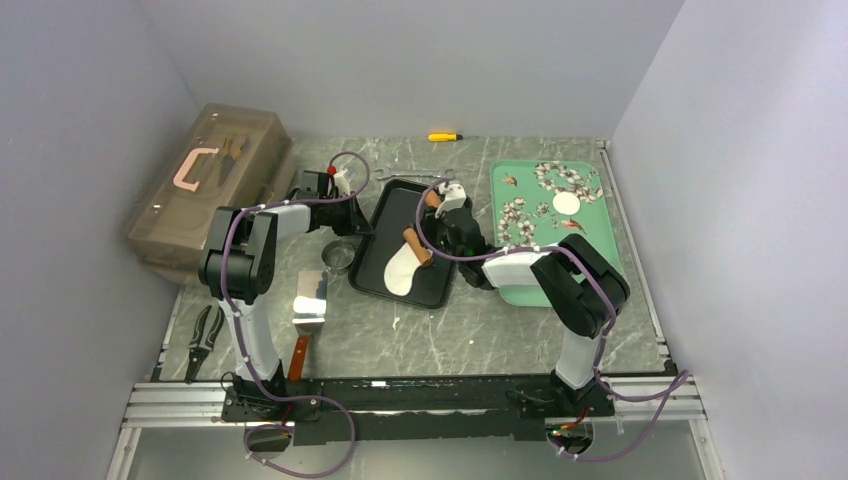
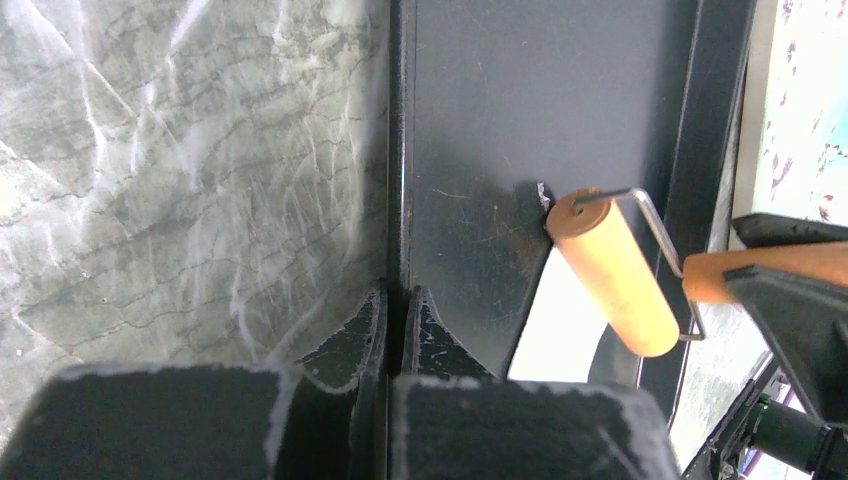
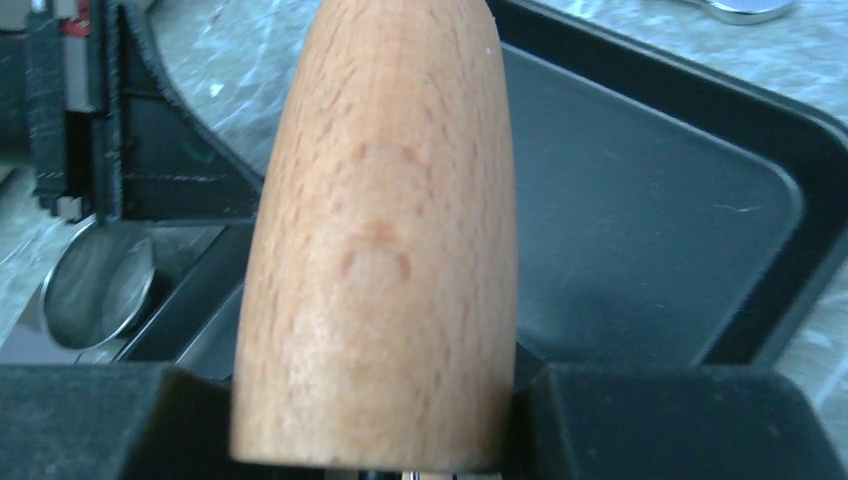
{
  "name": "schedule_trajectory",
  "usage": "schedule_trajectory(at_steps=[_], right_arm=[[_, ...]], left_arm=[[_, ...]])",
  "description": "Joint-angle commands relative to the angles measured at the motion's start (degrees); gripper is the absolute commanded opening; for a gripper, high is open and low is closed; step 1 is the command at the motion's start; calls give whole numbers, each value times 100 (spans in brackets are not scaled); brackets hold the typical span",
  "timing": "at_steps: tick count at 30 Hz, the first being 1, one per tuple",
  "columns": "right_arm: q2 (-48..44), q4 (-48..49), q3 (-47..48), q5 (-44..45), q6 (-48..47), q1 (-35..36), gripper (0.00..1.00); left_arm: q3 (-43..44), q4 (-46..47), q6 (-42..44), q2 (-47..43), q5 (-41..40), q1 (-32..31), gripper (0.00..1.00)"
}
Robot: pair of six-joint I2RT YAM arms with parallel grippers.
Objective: Roll out the dumpling wrappers from the dough
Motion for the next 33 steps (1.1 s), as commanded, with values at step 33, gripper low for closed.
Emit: schedule_trajectory(at_steps=[33], right_arm=[[-448, 34, -232, -399, -896, 848, 0]], left_arm=[[-45, -373, 129, 293, -452, 30, 0]])
